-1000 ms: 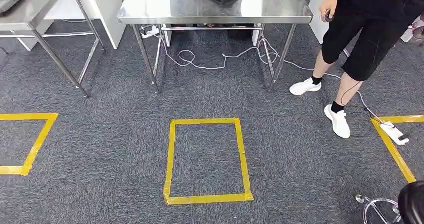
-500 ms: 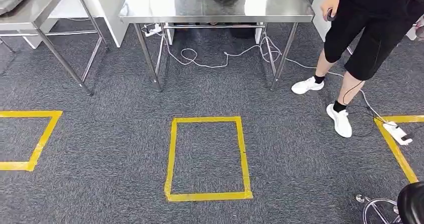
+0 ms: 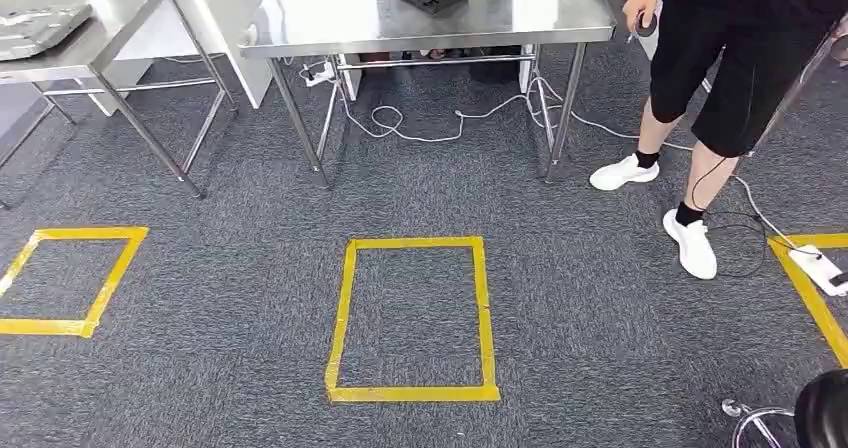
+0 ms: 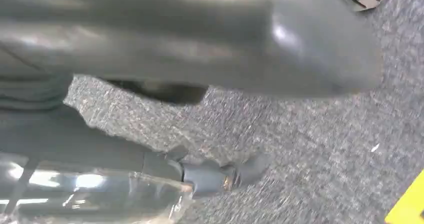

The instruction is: Take the parts from the cabinet and place them on the table.

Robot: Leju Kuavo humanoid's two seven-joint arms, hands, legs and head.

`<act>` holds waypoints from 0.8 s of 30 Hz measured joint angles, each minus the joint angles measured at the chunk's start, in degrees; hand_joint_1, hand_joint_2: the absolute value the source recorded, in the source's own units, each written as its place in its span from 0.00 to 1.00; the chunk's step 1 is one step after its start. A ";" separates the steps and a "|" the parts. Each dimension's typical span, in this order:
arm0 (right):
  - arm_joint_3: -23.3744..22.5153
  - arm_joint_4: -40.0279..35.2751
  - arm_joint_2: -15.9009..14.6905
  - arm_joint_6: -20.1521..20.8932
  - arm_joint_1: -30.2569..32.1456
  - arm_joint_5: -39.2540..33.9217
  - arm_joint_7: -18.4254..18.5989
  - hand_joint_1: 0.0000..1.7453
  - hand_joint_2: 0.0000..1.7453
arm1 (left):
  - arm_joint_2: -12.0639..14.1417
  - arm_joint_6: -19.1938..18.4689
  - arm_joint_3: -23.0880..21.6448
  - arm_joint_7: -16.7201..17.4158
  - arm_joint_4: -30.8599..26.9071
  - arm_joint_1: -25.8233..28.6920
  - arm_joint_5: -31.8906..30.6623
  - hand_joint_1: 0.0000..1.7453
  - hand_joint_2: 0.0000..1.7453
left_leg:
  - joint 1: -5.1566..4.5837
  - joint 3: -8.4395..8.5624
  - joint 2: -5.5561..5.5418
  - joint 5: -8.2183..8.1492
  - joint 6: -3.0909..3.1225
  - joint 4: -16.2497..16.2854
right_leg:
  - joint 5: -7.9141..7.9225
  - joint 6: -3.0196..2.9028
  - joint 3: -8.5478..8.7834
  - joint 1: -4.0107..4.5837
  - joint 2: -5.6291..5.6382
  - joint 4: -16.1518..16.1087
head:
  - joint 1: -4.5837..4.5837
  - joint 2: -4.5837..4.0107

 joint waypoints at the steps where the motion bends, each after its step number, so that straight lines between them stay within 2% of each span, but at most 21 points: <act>1: -0.02 0.00 0.27 0.00 0.00 -0.11 0.00 0.00 0.00 | 0.13 0.02 0.00 0.00 -0.02 0.01 -0.22 0.00 0.00 | 0.01 0.04 0.21 0.00 0.00 0.00 | 0.04 -0.01 -0.06 -0.45 -0.16 0.00 | -0.06 0.00; 6: -0.02 0.00 0.61 -0.02 0.01 -0.18 -0.15 0.00 0.00 | 0.31 0.04 0.00 -0.09 -0.02 0.03 -0.39 0.00 0.00 | 0.63 0.04 0.81 -0.03 0.05 0.03 | 0.31 -0.03 -0.05 -2.20 -0.78 0.01 | -0.63 0.00; 8: -0.02 0.00 0.61 -0.02 0.08 -0.18 -0.15 0.00 0.00 | 0.31 0.04 0.00 -0.09 0.00 0.03 -0.42 0.00 0.00 | 1.12 0.06 1.00 -0.03 0.05 0.04 | 0.54 0.03 -0.52 -2.48 -1.00 0.03 | -0.87 0.00; 10: -0.02 0.00 0.55 -0.02 0.16 -0.18 -0.15 0.00 0.00 | 0.28 0.04 0.00 -0.09 0.00 0.05 -0.41 0.00 0.00 | 1.33 0.14 1.11 0.43 0.09 0.03 | 0.61 0.14 -0.96 -2.21 -1.02 0.09 | -1.07 0.00; 11: -0.02 0.00 0.44 -0.02 0.21 -0.20 -0.15 0.00 0.00 | 0.22 0.04 0.00 -0.09 0.00 0.09 -0.44 0.00 0.00 | 1.19 0.26 0.98 2.39 0.55 -0.03 | 0.61 0.14 -1.12 -1.76 -1.01 0.15 | -1.33 0.00; 12: -0.02 0.00 0.35 -0.02 0.28 -0.20 -0.15 0.00 0.00 | 0.20 0.04 0.00 -0.09 0.02 0.11 -0.44 0.00 0.00 | 0.92 0.04 0.89 5.87 1.05 -0.22 | 0.59 0.14 -1.19 -1.04 -1.02 0.27 | -1.57 0.00; 13: -0.02 0.00 0.28 -0.02 0.28 -0.22 -0.15 0.00 0.00 | 0.13 0.00 0.00 -0.09 0.02 0.06 -0.44 0.00 0.00 | 1.48 -0.04 1.12 4.62 -0.05 0.50 | 0.65 0.23 -1.27 -0.35 -1.12 -0.08 | -1.40 0.00; 14: -0.02 0.02 0.05 -0.02 0.27 -0.31 -0.15 0.00 0.00 | -0.04 -0.06 -0.02 -0.13 0.04 0.01 -0.48 0.00 0.00 | 1.53 -0.03 1.46 4.07 -0.69 0.28 | 0.63 0.24 -1.24 0.10 -1.24 -0.04 | -1.26 0.00; 16: -0.04 0.02 -0.35 -0.02 0.16 -0.44 -0.15 0.00 0.00 | -0.46 -0.09 -0.07 -0.22 0.04 -0.10 -0.59 0.00 0.00 | 1.61 0.64 2.48 1.67 -2.60 -0.48 | 0.47 0.36 -1.28 0.56 -1.68 -0.02 | -1.33 0.00; 17: -0.04 0.02 -0.46 -0.02 0.15 -0.61 -0.15 0.00 0.00 | -0.55 -0.11 -0.11 -0.24 0.04 -0.20 -0.66 0.00 0.00 | 1.62 1.32 3.07 0.09 -2.85 -1.51 | 0.31 0.66 -1.26 0.90 -1.89 0.01 | -1.29 0.00; 18: -0.07 0.02 -0.50 -0.02 0.15 -0.77 -0.11 0.00 0.00 | -0.59 -0.22 -0.20 -0.26 0.04 -0.23 -0.70 0.00 0.00 | 1.72 1.39 3.42 -0.72 -4.15 -1.75 | 0.16 0.94 -1.60 1.39 -2.20 0.02 | -1.18 0.00; 19: -0.09 0.02 -0.59 -0.02 0.13 -0.85 -0.11 0.00 0.00 | -0.68 -0.26 -0.26 -0.26 0.04 -0.12 -0.74 0.00 0.00 | 1.65 1.29 3.34 -0.99 -4.50 -1.58 | 0.25 1.35 -1.33 1.54 -2.34 -0.18 | -0.76 0.00; 21: -0.11 0.02 -0.63 -0.02 -0.04 -0.96 -0.11 0.00 0.00 | -0.74 -0.33 -0.28 -0.26 0.04 -0.04 -0.81 0.00 0.00 | 1.15 0.99 3.25 -1.18 -3.56 -0.93 | 0.53 1.78 -1.04 1.16 -2.42 -0.70 | -0.78 0.00; 23: -0.11 0.02 -0.59 -0.02 -0.08 -1.12 -0.13 0.00 0.00 | -0.74 -0.33 -0.31 -0.26 0.04 -0.12 -0.85 0.00 0.00 | 0.89 0.49 3.25 -1.18 -3.25 -0.43 | 0.95 2.41 -0.99 0.94 -2.41 -1.13 | -0.81 0.00; 24: -0.11 0.02 -0.59 -0.02 -0.04 -1.20 -0.20 0.00 0.00 | -0.74 -0.33 -0.35 -0.26 0.04 -0.14 -0.90 0.00 0.00 | 0.78 0.25 3.26 -1.18 -2.91 -0.22 | 1.09 2.63 -1.01 0.87 -2.41 -1.31 | -0.78 0.00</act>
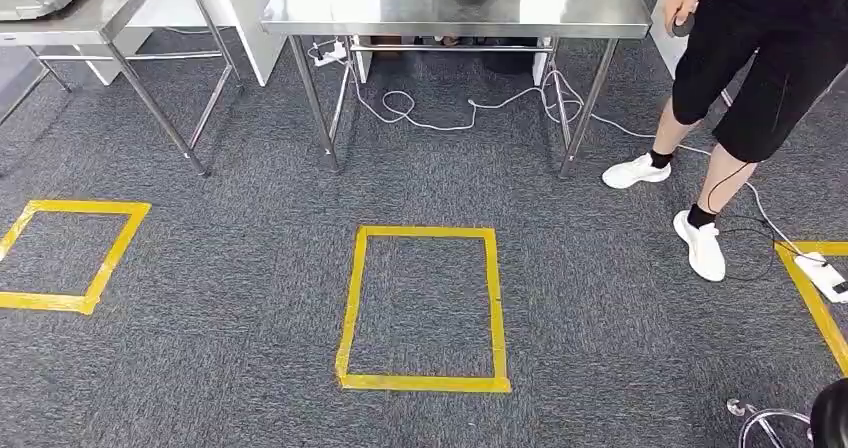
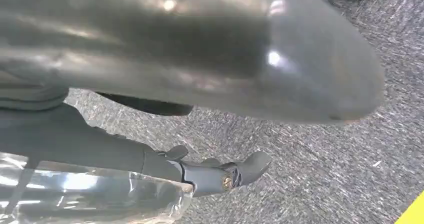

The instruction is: Take the parts from the cabinet and place them on the table.

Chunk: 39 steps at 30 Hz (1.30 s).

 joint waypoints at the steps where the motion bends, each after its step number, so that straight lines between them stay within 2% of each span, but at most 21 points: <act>1: -0.04 0.00 -0.02 0.02 0.04 -0.09 -0.07 0.00 0.00 | 0.00 0.00 -0.04 0.00 0.00 0.00 0.00 0.00 0.00 | -0.07 -0.19 0.00 -0.01 0.09 0.17 | 0.18 0.26 0.00 -0.08 0.00 -0.17 | -0.04 0.00; 5: -0.42 0.00 0.00 0.33 0.05 -0.50 -0.68 0.00 0.00 | 0.00 0.02 -0.28 0.09 0.00 0.01 0.00 0.00 0.00 | -0.23 -0.81 -0.01 -0.06 0.65 0.80 | 0.55 0.79 -0.04 -0.27 -0.01 -0.52 | -0.02 0.00; 12: -0.48 0.00 0.02 0.35 0.04 -0.57 -0.74 0.00 0.00 | 0.00 0.04 -0.39 0.11 0.00 0.00 0.00 0.00 0.00 | -0.42 -1.01 -0.01 -0.26 1.05 1.31 | 0.69 1.00 -0.01 -0.50 0.00 -0.57 | -0.04 0.00; 13: -0.48 0.00 0.40 0.37 0.04 -0.57 -0.74 0.00 0.00 | 0.37 0.09 -0.39 0.11 -0.04 -0.02 0.00 0.00 0.00 | 0.01 -1.56 0.05 -0.53 1.50 2.39 | 1.09 1.69 0.66 -3.72 -0.24 -1.03 | -0.17 0.00; 15: -0.54 0.04 0.81 0.37 0.00 -0.63 -0.79 0.00 0.00 | 0.66 0.11 -0.44 0.11 -0.02 -0.06 0.00 0.00 0.00 | -0.95 -1.49 0.27 -0.18 3.15 1.94 | 1.85 2.96 1.25 -2.21 -0.53 -2.50 | -0.94 0.00; 16: -0.57 -0.02 1.17 0.35 0.03 -0.68 -0.79 0.00 0.00 | 0.83 0.11 -0.44 0.07 -0.08 -0.13 0.00 0.00 0.00 | -1.35 -0.39 0.19 0.69 4.89 -0.15 | 2.51 3.35 2.66 -2.37 -0.69 -4.48 | -1.31 0.00; 17: -0.63 0.07 0.72 0.28 0.11 -0.77 -0.79 0.00 0.00 | 0.56 0.09 -0.46 0.04 -0.07 0.04 -0.09 0.00 0.00 | -0.59 1.03 0.56 2.10 5.55 -2.93 | 1.62 2.77 2.66 -1.97 -0.37 -3.49 | -1.07 0.00; 18: -0.74 0.07 0.57 0.17 0.08 -0.92 -0.81 0.00 0.00 | 0.22 0.09 -0.46 0.00 -0.07 0.00 -0.09 0.00 0.00 | -0.79 1.58 0.33 2.84 6.59 -4.19 | -0.59 1.66 1.13 -1.52 0.34 -0.49 | -0.54 0.00; 20: -0.85 0.11 0.63 0.20 0.07 -0.98 -0.81 0.00 0.00 | 0.24 -0.07 -0.46 0.04 -0.04 -0.12 -0.29 0.00 0.00 | -0.84 0.92 0.26 3.22 6.18 -4.16 | -4.76 0.35 -2.79 -0.94 0.96 7.99 | 0.33 0.00; 22: -0.92 0.11 0.26 0.09 0.08 -0.94 -0.81 0.00 0.00 | 0.09 -0.07 -0.46 0.04 -0.04 -0.14 -0.53 0.00 0.00 | -1.05 0.35 -0.14 3.46 5.84 -4.06 | -6.24 0.56 -4.97 -0.45 1.19 12.51 | 0.57 0.00; 24: -0.94 0.13 -0.08 0.04 0.29 -0.92 -0.79 0.00 0.00 | -0.15 -0.17 -0.46 0.04 -0.02 -0.09 -0.59 0.00 0.00 | -0.96 -0.55 -0.65 3.67 5.21 -3.30 | -3.43 1.70 -1.66 -0.19 1.20 6.39 | 0.63 0.00; 26: -0.98 0.13 -0.37 0.04 0.29 -0.94 -0.79 0.00 0.00 | -0.22 -0.17 -0.46 0.07 0.00 -0.02 -0.59 0.00 0.00 | -0.42 -2.09 -0.91 3.22 3.83 -0.96 | -1.00 2.43 3.05 -0.50 1.06 -2.38 | 0.87 0.00; 27: -1.01 0.09 0.00 0.15 0.23 -0.96 -0.77 0.00 0.00 | 0.13 -0.09 -0.44 0.11 -0.04 0.05 -0.59 0.00 0.00 | -1.19 -2.46 -0.96 2.75 2.94 -0.27 | -1.19 1.79 0.99 0.71 1.33 -0.19 | 1.41 0.00; 28: -1.12 0.11 -0.15 0.15 0.17 -1.03 -0.72 0.00 0.00 | 0.20 -0.07 -0.44 0.11 -0.04 0.03 -0.61 0.00 0.00 | -0.83 -2.62 -0.82 1.77 2.33 0.76 | -1.41 -0.43 1.00 0.25 1.51 0.42 | 1.22 0.00; 29: -1.24 0.11 0.09 0.18 0.25 -1.05 -0.72 0.00 0.00 | 0.20 -0.07 -0.46 0.09 -0.04 -0.01 -0.63 0.00 0.00 | -0.73 -2.25 -0.66 1.91 2.28 0.63 | -1.70 -1.39 0.84 0.19 1.51 0.81 | 0.96 0.00; 31: -1.38 0.11 0.28 0.24 0.22 -1.07 -0.72 0.00 0.00 | 0.09 -0.07 -0.46 0.07 -0.02 0.06 -0.70 0.00 0.00 | -0.21 -1.78 -0.51 2.49 1.99 0.27 | -1.85 -2.56 0.81 0.42 1.47 1.63 | 0.74 0.00; 32: -1.42 0.11 0.24 0.24 0.11 -1.07 -0.72 0.00 0.00 | -0.05 -0.04 -0.46 0.11 0.07 0.17 -0.70 0.00 0.00 | -0.11 -1.97 -0.38 1.12 2.47 1.38 | -1.46 -3.28 0.72 0.94 1.32 1.63 | 0.00 0.00; 33: -1.42 0.11 0.33 0.24 0.07 -1.09 -0.72 0.00 0.00 | 0.22 -0.07 -0.46 0.11 0.04 0.06 -0.68 0.00 0.00 | -0.48 -3.28 -0.06 -2.27 3.57 5.02 | -1.34 -3.43 0.68 1.41 1.16 1.60 | -0.15 0.00; 36: -1.44 0.11 0.35 0.24 0.14 -1.09 -0.66 0.00 0.00 | 0.24 -0.07 -0.46 0.11 0.04 0.16 -0.70 0.00 0.00 | -2.75 -9.33 -0.09 -10.89 5.67 20.71 | -0.93 -4.16 0.06 2.94 0.90 1.63 | -0.42 0.00; 37: -1.44 0.11 0.39 0.24 0.22 -1.09 -0.66 0.00 0.00 | 0.24 -0.04 -0.44 0.11 0.04 0.26 -0.68 0.00 0.00 | -3.56 -10.11 -0.11 -11.84 6.62 23.43 | -0.71 -4.52 -0.02 3.62 0.86 1.66 | -0.39 0.00; 39: -1.46 0.13 0.37 0.22 0.36 -1.09 -0.66 0.00 0.00 | 0.22 -0.04 -0.46 0.11 0.04 0.31 -0.68 0.00 0.00 | -5.30 -7.45 -0.17 -9.67 9.17 19.97 | -0.59 -4.72 -0.20 4.78 1.02 1.66 | -0.37 0.00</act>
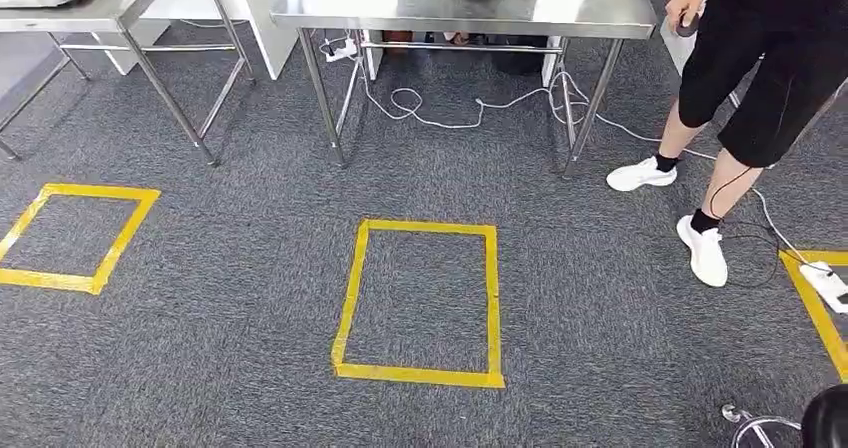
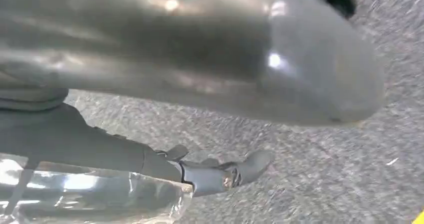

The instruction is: Take the parts from the cabinet and place them on the table.

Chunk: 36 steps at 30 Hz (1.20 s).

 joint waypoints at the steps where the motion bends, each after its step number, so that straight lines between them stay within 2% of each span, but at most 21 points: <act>1: 0.00 0.00 0.00 0.02 -0.01 0.00 0.00 0.00 0.00 | 0.00 0.00 0.00 0.00 0.00 -0.01 0.00 0.00 0.00 | -0.90 2.80 -0.27 2.19 1.49 -4.72 | 0.00 0.00 0.04 0.41 0.12 -0.01 | -0.02 0.00; 2: 0.00 -0.02 0.02 0.00 -0.08 0.00 0.00 0.00 0.00 | 0.02 0.00 0.00 0.00 0.00 -0.02 -0.02 0.00 0.00 | -1.86 5.43 -0.72 3.95 2.98 -9.56 | 0.00 0.00 0.10 0.60 0.28 -0.01 | 0.04 0.00; 3: 0.00 -0.02 0.37 0.02 -0.11 0.00 0.00 0.00 0.00 | 0.29 0.02 0.00 0.00 0.00 -0.09 -0.02 0.00 0.00 | -1.99 6.16 -0.68 2.67 4.17 -10.94 | 0.02 0.05 -0.03 0.57 0.20 -0.06 | 0.26 0.00; 4: -0.02 0.00 0.24 0.00 -0.11 -0.02 0.04 0.00 0.00 | 0.13 0.00 -0.02 0.00 0.02 -0.06 -0.09 0.00 0.00 | -2.63 6.33 -0.42 3.32 4.11 -11.74 | 0.01 0.05 -0.15 0.93 0.29 0.00 | 0.31 0.00; 5: -0.04 0.00 0.48 0.02 -0.09 0.02 0.07 0.00 0.00 | 0.26 0.04 0.00 0.02 0.00 -0.04 -0.09 0.00 0.00 | -2.88 6.38 -0.50 3.36 4.20 -11.87 | 0.14 0.25 -0.25 0.34 0.27 -0.09 | 0.24 0.00; 6: -0.04 0.00 0.50 0.00 -0.02 0.02 0.07 0.00 0.00 | 0.28 0.11 0.02 0.06 0.00 -0.02 -0.07 0.00 0.00 | -3.17 6.65 -0.49 3.53 4.07 -12.42 | 0.19 0.34 -0.21 0.31 0.26 -0.32 | 0.30 0.00; 7: -0.04 0.00 0.57 0.02 -0.04 0.02 0.07 0.00 0.00 | 0.26 0.15 0.02 0.09 0.02 0.00 -0.07 0.00 0.00 | -3.04 6.79 -0.47 4.03 2.33 -13.07 | 0.13 -0.11 -0.33 0.83 0.24 -0.25 | 0.26 0.00; 8: -0.04 0.00 0.41 0.02 -0.13 0.04 0.07 0.00 0.00 | 0.26 0.15 0.02 0.11 0.00 -0.04 -0.07 0.00 0.00 | -2.94 6.67 -0.46 3.87 0.81 -13.06 | 0.17 -0.20 -0.48 0.47 0.21 -0.24 | 0.28 0.00; 9: -0.04 0.00 0.46 0.02 -0.14 0.11 0.07 0.00 0.00 | 0.26 0.15 0.02 0.11 0.00 -0.08 -0.07 0.00 0.00 | -3.00 6.69 -0.50 3.92 1.00 -13.07 | 0.17 -0.21 -0.48 0.45 0.21 -0.24 | 0.33 0.00; 23: 0.04 0.00 -0.07 -0.02 -0.38 1.64 0.13 0.00 0.00 | -0.09 0.83 0.04 0.11 0.00 -0.08 0.18 0.00 0.00 | -3.06 6.66 -0.49 3.98 1.56 -13.04 | 0.54 0.06 -0.19 0.28 0.22 -0.81 | 0.35 0.00; 36: 0.07 0.00 -0.11 0.15 -0.42 1.27 0.02 0.00 0.00 | -0.11 0.83 0.02 0.11 0.00 -0.09 0.09 0.00 0.00 | -2.95 6.69 -0.49 3.97 1.55 -13.04 | 0.54 0.04 -0.17 0.41 0.23 -0.81 | 0.35 0.00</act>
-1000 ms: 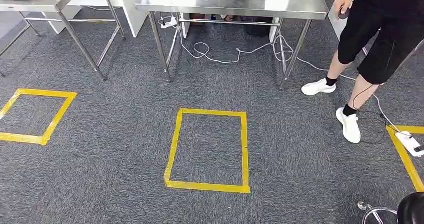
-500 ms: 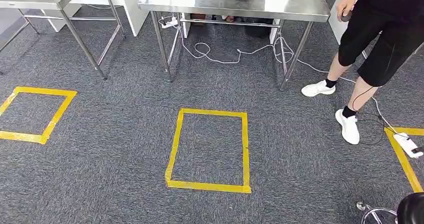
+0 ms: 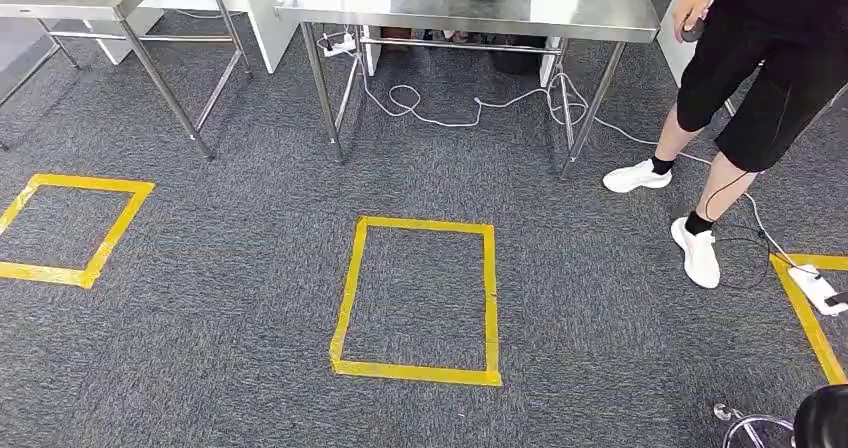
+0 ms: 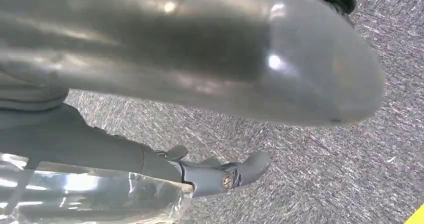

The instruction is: Take the parts from the cabinet and place them on the table.

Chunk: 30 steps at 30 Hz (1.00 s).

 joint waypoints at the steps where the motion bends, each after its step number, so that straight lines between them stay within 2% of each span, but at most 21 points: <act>1: -0.02 0.00 0.06 0.04 0.01 -0.13 0.00 0.00 0.00 | 0.04 0.00 0.00 0.00 0.00 -0.02 0.00 0.00 0.00 | -0.12 -0.07 -0.01 -0.11 0.56 0.15 | 0.48 0.50 0.22 -0.65 0.00 -0.60 | -0.02 0.00; 2: -0.02 0.00 0.02 0.13 -0.01 -0.26 -0.02 0.00 0.00 | 0.02 0.00 0.00 -0.02 0.00 -0.03 -0.02 0.00 0.00 | -0.10 0.42 0.03 0.39 1.31 -0.93 | 0.71 0.81 0.47 -0.19 0.14 -1.15 | -0.05 0.00; 3: -0.02 0.00 0.00 0.13 -0.02 -0.33 -0.04 0.00 0.00 | -0.09 -0.02 0.00 -0.02 0.00 -0.03 -0.09 0.00 0.00 | 1.00 1.46 0.52 1.49 1.82 -2.91 | 0.54 0.78 0.31 0.18 0.14 -0.84 | -0.11 0.00; 4: -0.02 0.00 -0.04 0.15 0.02 -0.42 -0.13 0.00 0.00 | -0.20 -0.04 0.00 -0.04 0.00 -0.09 -0.09 0.00 0.00 | 0.91 2.09 0.72 1.89 1.84 -4.08 | -0.18 0.84 -0.14 0.14 0.37 0.27 | 0.24 0.00; 6: -0.02 0.00 -0.06 0.15 0.00 -0.41 -0.13 0.00 0.00 | -0.20 -0.11 0.00 -0.04 0.00 -0.15 -0.09 0.00 0.00 | 1.12 1.95 1.33 2.19 2.03 -4.33 | -3.37 0.53 -3.71 -0.42 0.46 7.30 | 0.44 0.00; 8: -0.02 0.00 -0.28 0.15 0.22 -0.41 -0.13 0.00 0.00 | -0.26 -0.09 0.02 0.04 0.00 -0.13 -0.09 0.00 0.00 | 1.28 1.87 2.12 2.11 1.89 -4.27 | -5.24 1.22 -7.25 -1.35 0.43 14.12 | 0.39 0.00; 10: -0.02 0.00 -0.50 0.15 0.43 -0.41 -0.13 0.00 0.00 | -0.33 -0.09 0.00 0.18 0.00 -0.13 -0.09 0.00 0.00 | 1.82 1.96 2.96 1.95 1.14 -4.17 | -3.03 2.98 -6.12 -2.35 0.32 11.07 | 0.42 0.00; 12: -0.02 0.00 -0.59 0.18 0.31 -0.41 -0.11 0.00 0.00 | -0.42 -0.02 0.02 0.30 0.00 -0.13 -0.09 0.00 0.00 | 2.57 1.95 3.88 1.29 -0.14 -3.19 | 1.10 5.33 -1.46 -3.32 -1.61 1.40 | 0.46 0.00; 13: -0.02 -0.02 -0.31 0.30 0.12 -0.41 -0.09 0.00 0.00 | -0.18 0.04 0.02 0.35 -0.02 -0.11 -0.09 0.00 0.00 | 2.31 1.71 4.31 0.78 -0.93 -2.49 | 0.83 5.42 -0.89 -3.32 -4.01 -0.18 | 0.79 0.00; 14: -0.02 -0.02 -0.28 0.35 0.04 -0.39 0.00 0.00 0.00 | 0.04 0.22 0.04 0.39 0.00 -0.12 -0.09 0.00 0.00 | 2.08 1.57 4.62 0.03 -1.68 -1.58 | 1.03 4.81 -1.30 -3.12 -3.93 -0.23 | 1.12 0.00; 15: -0.04 -0.02 -0.33 0.35 -0.07 -0.41 0.00 0.00 0.00 | -0.20 0.22 0.04 0.37 -0.02 -0.11 -0.09 0.00 0.00 | 1.95 1.66 5.02 -0.09 -2.10 -1.59 | 0.82 3.37 -1.04 -3.09 -2.87 0.55 | 0.49 0.00; 18: -0.02 -0.02 -0.31 0.42 -0.01 -0.39 0.00 0.00 0.00 | -0.28 0.22 0.04 0.39 0.00 -0.23 -0.09 0.00 0.00 | 2.88 2.14 6.26 -0.16 -2.42 -1.59 | 1.02 2.17 -1.32 -2.90 -1.02 0.62 | 0.39 0.00; 20: -0.04 0.00 -0.39 0.42 0.00 -0.46 0.20 0.00 0.00 | -0.31 0.22 0.02 0.35 -0.02 -0.33 -0.09 0.00 0.00 | 3.24 0.52 2.14 -4.18 -2.63 2.74 | 1.36 1.59 -1.56 -2.76 0.01 0.55 | 0.31 0.00; 22: -0.04 -0.02 -0.33 0.42 -0.12 -0.44 0.20 0.00 0.00 | -0.31 0.20 0.04 0.31 0.00 -0.10 -0.09 0.00 0.00 | 3.06 -3.55 0.51 -8.70 -2.56 11.78 | 1.56 1.10 -1.87 -2.23 1.22 0.56 | 0.15 0.00; 23: -0.04 -0.02 -0.31 0.44 -0.05 -0.44 0.20 0.00 0.00 | -0.28 0.20 0.04 0.31 0.00 -0.04 -0.09 0.00 0.00 | 3.00 -5.08 0.39 -9.68 -2.40 14.88 | 1.66 0.90 -1.98 -1.96 1.77 0.57 | 0.15 0.00; 24: -0.04 -0.02 -0.24 0.44 0.04 -0.46 0.20 0.00 0.00 | -0.28 0.20 0.04 0.31 0.00 -0.04 -0.09 0.00 0.00 | 2.87 -6.02 0.27 -9.46 -2.05 16.45 | 1.78 0.71 -2.04 -1.68 2.57 0.58 | 0.15 0.00; 26: -0.04 0.00 -0.35 0.44 0.11 -0.55 0.20 0.00 0.00 | -0.33 0.17 0.04 0.31 0.00 -0.05 -0.09 0.00 0.00 | 2.48 -3.88 -0.12 -5.49 -0.88 11.40 | 1.90 0.58 -2.03 -1.31 4.05 0.57 | 0.15 0.00; 27: -0.04 0.00 -0.35 0.44 0.07 -0.59 0.20 0.00 0.00 | -0.33 0.15 0.02 0.26 0.00 -0.06 -0.11 0.00 0.00 | 2.14 -0.90 -1.04 -2.36 0.01 5.24 | 1.96 0.53 -2.00 -1.13 5.00 0.57 | 0.20 0.00; 28: -0.04 -0.02 -0.20 0.44 0.04 -0.59 0.17 0.00 0.00 | -0.31 0.15 0.02 0.24 -0.02 -0.11 -0.11 0.00 0.00 | 1.88 1.26 -3.76 -1.17 0.90 0.70 | 2.11 0.37 -2.01 -1.37 5.59 0.54 | 0.17 0.00; 29: -0.06 -0.02 0.13 0.46 0.05 -0.63 0.17 0.00 0.00 | 0.05 0.13 0.04 0.24 0.00 -0.18 -0.13 0.00 0.00 | 2.07 1.53 -5.84 -1.92 1.22 0.35 | 2.26 0.65 -2.17 -1.29 5.78 0.52 | 0.50 0.00; 30: -0.07 -0.02 -0.09 0.46 -0.01 -0.68 0.17 0.00 0.00 | -0.29 0.09 0.02 0.15 0.00 -0.07 -0.17 0.00 0.00 | 1.54 1.52 -5.30 -1.46 1.37 -0.21 | 2.35 0.80 -2.33 -1.29 6.52 0.50 | 0.37 0.00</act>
